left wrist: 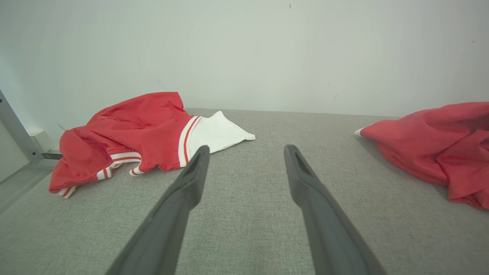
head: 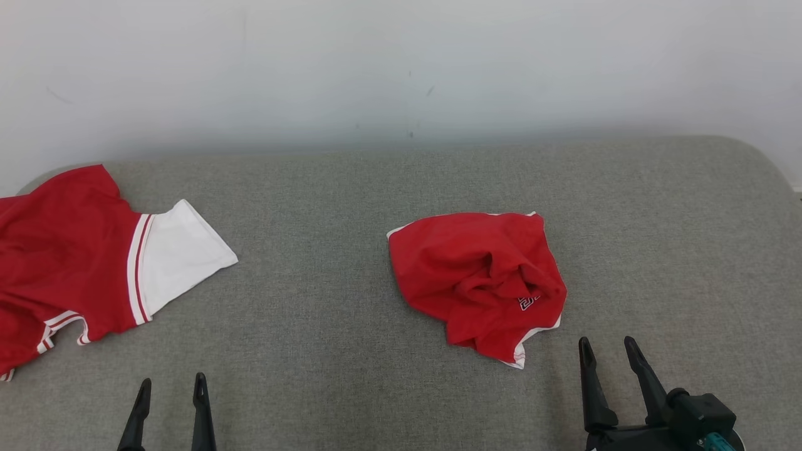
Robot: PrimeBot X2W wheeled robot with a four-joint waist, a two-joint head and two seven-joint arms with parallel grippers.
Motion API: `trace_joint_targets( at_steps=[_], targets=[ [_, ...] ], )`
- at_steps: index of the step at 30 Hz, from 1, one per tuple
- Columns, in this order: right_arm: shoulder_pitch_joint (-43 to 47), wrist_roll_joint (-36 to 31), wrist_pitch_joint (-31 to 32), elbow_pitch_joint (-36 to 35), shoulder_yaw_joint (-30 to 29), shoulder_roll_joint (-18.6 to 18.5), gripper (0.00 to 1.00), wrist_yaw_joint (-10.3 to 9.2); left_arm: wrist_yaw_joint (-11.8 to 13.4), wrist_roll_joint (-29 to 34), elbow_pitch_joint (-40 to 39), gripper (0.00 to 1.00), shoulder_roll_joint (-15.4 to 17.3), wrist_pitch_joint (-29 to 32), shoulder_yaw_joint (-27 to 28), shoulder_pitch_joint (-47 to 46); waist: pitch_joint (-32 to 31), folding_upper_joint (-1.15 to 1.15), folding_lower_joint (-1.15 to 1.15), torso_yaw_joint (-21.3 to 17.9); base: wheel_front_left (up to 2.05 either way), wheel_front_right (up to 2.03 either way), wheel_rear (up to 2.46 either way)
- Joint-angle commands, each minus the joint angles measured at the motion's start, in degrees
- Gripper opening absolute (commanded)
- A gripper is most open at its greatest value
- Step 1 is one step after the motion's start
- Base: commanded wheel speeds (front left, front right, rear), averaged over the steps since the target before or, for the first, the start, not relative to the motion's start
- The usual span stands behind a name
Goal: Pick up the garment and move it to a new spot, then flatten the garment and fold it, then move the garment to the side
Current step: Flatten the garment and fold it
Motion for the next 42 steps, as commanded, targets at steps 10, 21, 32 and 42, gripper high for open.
trace_joint_targets(
  at_steps=[10,21,32,42],
  targets=[
    [-6.5,0.3,0.0,3.7,2.2,-1.0,1.00,-0.12,-2.0,2.5,1.1,1.00,-2.1,-0.2,2.4,-1.6,0.5,0.00,0.00,0.2,0.00,0.00,0.00],
    [-25.9,2.6,2.3,18.3,5.3,-7.7,1.00,-0.12,-3.4,4.2,1.3,1.00,-3.5,-0.2,2.4,-4.0,2.6,0.00,0.00,3.6,0.00,0.00,0.00],
    [-39.1,6.1,5.4,37.2,6.9,-13.1,1.00,-0.12,-4.3,4.7,2.1,1.00,-4.3,-0.2,1.3,-6.5,6.3,0.00,0.00,8.2,0.00,0.00,0.00],
    [-43.5,9.2,6.0,48.0,10.1,-13.7,0.88,-0.12,-4.7,4.7,3.1,1.00,-4.6,-0.2,0.5,-8.3,7.8,0.00,0.00,10.0,0.00,0.00,0.00]
  ],
)
